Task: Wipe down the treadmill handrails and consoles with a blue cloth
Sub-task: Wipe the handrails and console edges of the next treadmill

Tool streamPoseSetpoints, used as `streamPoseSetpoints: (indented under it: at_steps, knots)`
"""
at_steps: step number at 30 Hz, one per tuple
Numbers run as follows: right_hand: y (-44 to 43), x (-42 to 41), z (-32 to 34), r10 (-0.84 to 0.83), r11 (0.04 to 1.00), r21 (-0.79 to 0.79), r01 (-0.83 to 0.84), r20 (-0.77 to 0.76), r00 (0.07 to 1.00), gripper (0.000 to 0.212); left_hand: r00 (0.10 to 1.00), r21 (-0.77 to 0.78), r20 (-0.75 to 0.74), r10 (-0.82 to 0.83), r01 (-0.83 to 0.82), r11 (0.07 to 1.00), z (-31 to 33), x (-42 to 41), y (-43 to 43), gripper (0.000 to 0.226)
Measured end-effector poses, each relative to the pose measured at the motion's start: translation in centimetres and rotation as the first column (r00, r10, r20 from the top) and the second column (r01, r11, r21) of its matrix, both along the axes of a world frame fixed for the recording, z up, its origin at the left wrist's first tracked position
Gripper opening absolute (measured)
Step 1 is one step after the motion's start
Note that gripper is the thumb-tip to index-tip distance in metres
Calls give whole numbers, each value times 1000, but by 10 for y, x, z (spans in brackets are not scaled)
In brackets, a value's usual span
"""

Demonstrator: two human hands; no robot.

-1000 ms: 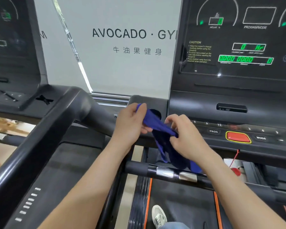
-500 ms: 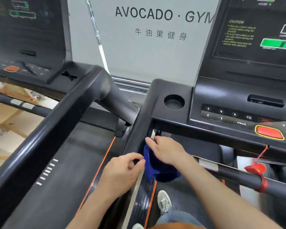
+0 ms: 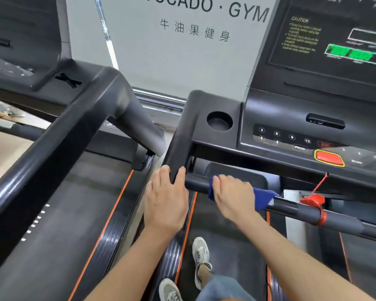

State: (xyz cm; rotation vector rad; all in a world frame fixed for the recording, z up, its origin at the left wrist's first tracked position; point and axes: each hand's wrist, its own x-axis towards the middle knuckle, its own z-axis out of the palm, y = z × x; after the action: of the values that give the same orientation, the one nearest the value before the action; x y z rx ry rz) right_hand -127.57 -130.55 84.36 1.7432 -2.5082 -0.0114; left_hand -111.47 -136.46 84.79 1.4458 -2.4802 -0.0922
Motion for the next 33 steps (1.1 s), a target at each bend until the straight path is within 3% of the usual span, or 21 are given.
streamPoseSetpoints:
  at_steps: [2,5,7,9,11,14,16,19,24,27,30,33]
  knots:
    - [-34,38,2,-20,996,-90,27,84,996,14,1000,-5,19,-1,1,1000,1,1,-1,45]
    - [-57,59,-1,-81,989,-106,104,209,975,25,999,8,32,-10,10,1000,1,3,-1,45]
    - [-42,44,-3,31,992,-128,-14,133,991,26,995,-12,61,-84,85,996,-1,4,1,46]
    - [-13,14,-3,83,997,-4,-83,37,996,39,973,-41,105,-207,212,976,-7,4,3,47]
    - [22,-32,-7,60,992,112,-52,-69,996,52,955,-55,134,-265,274,960,-9,2,2,49]
    - [51,-63,-2,-76,994,65,89,-191,979,31,957,-74,134,-258,269,960,-12,1,0,51]
    - [25,-30,-9,-127,992,-9,126,-77,989,20,955,-99,112,-275,286,953,-13,2,1,48]
    - [-31,39,-6,-140,976,-141,167,185,973,27,961,-109,100,-257,268,957,-12,1,0,42]
    - [-6,3,-13,78,991,-123,-61,138,987,39,970,-28,88,-227,231,973,-9,3,1,43]
    - [36,-42,-13,-5,998,-55,10,101,995,47,986,-14,49,-159,160,987,-2,-27,16,40]
    - [80,-85,-12,-39,998,-40,41,67,997,42,935,5,-40,-353,353,935,-3,-99,56,46]
    - [117,-118,-16,68,996,-58,-62,104,992,39,850,66,-44,-524,526,848,-17,-162,103,57]
